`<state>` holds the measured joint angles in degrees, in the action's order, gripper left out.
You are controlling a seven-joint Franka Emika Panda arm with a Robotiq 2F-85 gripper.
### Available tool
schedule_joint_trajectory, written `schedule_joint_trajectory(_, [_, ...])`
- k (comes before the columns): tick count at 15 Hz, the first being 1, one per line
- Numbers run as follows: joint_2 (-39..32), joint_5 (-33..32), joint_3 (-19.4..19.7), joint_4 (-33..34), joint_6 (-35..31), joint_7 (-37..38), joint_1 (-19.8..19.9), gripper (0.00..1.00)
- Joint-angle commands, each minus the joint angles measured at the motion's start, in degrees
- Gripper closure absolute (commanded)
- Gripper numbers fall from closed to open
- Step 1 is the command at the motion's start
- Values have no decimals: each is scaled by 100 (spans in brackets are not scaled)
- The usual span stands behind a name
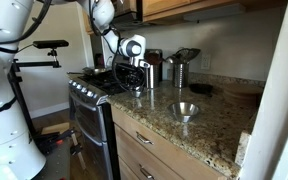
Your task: Pour the things in the bowl on the left into the bowl on the right
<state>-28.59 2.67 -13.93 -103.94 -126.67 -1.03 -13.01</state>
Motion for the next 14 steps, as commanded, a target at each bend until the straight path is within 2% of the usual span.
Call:
schedule_joint_trajectory(1, [92, -1, 80, -34, 90, 50, -87, 94])
schedule_joint_trajectory(2, [97, -4, 82, -33, 93, 55, -88, 91])
schedule_joint_trajectory(14, [357, -177, 236, -225, 202, 585, -178, 91])
